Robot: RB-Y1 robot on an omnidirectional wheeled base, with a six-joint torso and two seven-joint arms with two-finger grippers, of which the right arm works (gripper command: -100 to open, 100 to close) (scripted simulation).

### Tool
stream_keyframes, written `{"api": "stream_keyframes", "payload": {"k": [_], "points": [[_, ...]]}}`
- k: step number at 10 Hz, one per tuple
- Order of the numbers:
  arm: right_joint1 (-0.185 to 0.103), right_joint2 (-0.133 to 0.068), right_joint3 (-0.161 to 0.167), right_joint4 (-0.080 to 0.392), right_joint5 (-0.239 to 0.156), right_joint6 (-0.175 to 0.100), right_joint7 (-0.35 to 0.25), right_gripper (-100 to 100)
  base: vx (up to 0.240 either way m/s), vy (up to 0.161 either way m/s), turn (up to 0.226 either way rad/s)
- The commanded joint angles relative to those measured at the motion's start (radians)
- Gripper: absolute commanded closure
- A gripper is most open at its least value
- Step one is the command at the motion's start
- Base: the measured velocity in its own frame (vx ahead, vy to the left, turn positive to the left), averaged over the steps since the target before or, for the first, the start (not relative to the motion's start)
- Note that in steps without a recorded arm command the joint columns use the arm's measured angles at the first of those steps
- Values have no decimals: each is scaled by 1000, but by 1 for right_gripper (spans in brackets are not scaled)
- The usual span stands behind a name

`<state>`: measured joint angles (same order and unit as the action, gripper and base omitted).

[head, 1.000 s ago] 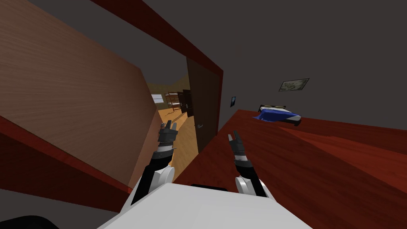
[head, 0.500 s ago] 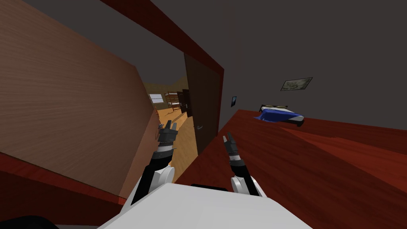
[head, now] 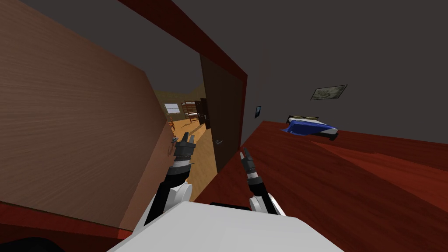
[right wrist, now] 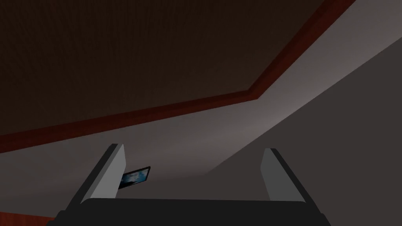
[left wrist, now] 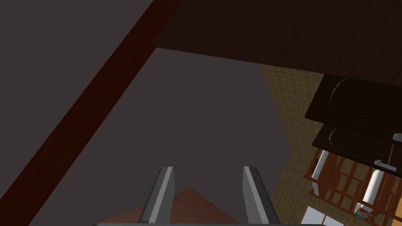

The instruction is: Push the door open

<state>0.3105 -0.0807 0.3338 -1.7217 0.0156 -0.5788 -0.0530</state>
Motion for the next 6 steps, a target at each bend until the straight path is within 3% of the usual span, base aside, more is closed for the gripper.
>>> {"api": "stream_keyframes", "payload": {"k": [1, 6], "points": [[-17, 0, 7, 30, -1, -6, -2, -100, 61, -6, 2], [-72, -11, 87, 163, 0, -33, -12, -100, 85, -7, 7]]}}
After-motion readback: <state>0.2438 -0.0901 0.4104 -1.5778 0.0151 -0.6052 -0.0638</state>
